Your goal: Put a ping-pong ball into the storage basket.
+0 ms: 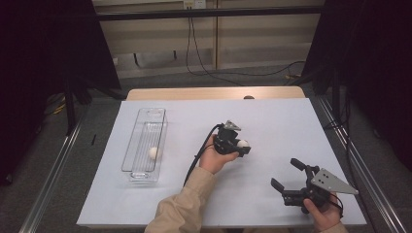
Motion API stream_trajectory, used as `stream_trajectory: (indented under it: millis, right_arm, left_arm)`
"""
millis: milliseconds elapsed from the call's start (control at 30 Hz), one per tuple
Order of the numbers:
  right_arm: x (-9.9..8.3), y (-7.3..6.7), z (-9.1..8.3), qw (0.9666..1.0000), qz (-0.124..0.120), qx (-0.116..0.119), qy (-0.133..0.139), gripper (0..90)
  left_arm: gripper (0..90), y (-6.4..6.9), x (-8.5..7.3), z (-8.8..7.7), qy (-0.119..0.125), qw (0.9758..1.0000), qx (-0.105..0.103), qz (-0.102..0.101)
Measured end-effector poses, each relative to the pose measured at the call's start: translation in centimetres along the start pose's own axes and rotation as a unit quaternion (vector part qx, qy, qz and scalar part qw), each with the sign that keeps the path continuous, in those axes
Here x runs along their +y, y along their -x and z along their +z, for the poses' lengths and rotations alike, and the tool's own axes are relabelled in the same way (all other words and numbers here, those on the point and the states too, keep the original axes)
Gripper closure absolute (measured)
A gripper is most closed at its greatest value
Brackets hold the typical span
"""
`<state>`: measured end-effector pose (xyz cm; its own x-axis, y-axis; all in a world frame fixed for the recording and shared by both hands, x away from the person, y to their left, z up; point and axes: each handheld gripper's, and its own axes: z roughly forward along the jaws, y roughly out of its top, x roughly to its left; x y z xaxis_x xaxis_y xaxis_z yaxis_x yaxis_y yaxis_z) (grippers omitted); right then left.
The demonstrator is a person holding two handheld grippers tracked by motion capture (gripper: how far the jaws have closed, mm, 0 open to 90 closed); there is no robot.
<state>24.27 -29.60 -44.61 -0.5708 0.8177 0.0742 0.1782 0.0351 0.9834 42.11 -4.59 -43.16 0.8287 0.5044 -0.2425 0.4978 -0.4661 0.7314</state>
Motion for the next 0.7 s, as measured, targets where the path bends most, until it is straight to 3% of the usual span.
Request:
stream_trajectory:
  millis: [700]
  right_arm:
    - [0.0,-0.1,0.0,1.0,-0.002,0.0,-0.002,1.5]
  left_arm:
    - [51.1,-0.9,-0.8,-1.9,-0.001,0.9999,0.009,-0.013]
